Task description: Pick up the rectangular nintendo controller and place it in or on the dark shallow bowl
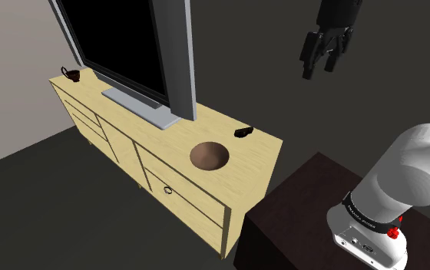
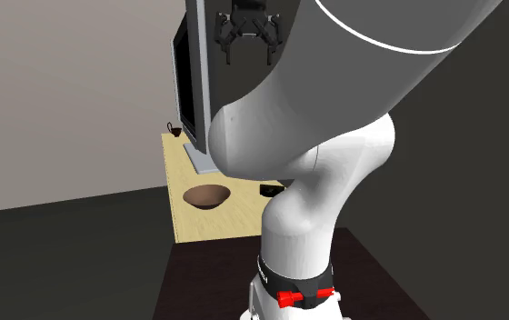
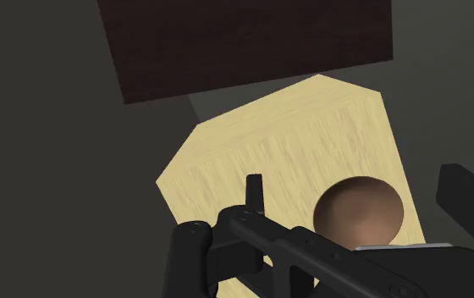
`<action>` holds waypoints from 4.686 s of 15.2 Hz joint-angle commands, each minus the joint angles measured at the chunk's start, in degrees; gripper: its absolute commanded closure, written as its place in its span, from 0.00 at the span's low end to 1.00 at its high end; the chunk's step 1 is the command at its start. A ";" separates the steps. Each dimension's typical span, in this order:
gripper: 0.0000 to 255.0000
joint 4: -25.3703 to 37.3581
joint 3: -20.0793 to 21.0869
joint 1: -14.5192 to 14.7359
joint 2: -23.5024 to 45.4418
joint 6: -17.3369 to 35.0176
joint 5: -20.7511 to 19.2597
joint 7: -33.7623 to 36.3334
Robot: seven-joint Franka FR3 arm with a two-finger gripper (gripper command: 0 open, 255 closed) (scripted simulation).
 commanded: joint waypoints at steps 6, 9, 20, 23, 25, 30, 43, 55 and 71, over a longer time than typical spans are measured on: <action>0.00 -7.61 -4.33 1.09 0.95 9.23 -3.82 -9.86; 0.00 -11.15 -7.04 1.55 2.89 15.23 -6.02 -15.60; 0.00 -16.60 -17.14 3.69 19.24 39.37 -11.62 -36.10; 0.00 -15.92 -19.78 4.85 25.83 45.93 -11.63 -41.96; 0.00 -14.96 -21.41 5.78 30.58 50.10 -10.96 -46.13; 0.00 -10.96 -24.39 8.10 43.24 59.34 -6.14 -58.06; 0.00 8.93 -16.05 2.40 74.90 71.64 11.12 -88.83; 0.00 17.97 -11.53 -0.94 87.58 75.97 12.91 -94.24; 1.00 17.87 -11.54 -0.85 87.50 75.99 12.90 -94.17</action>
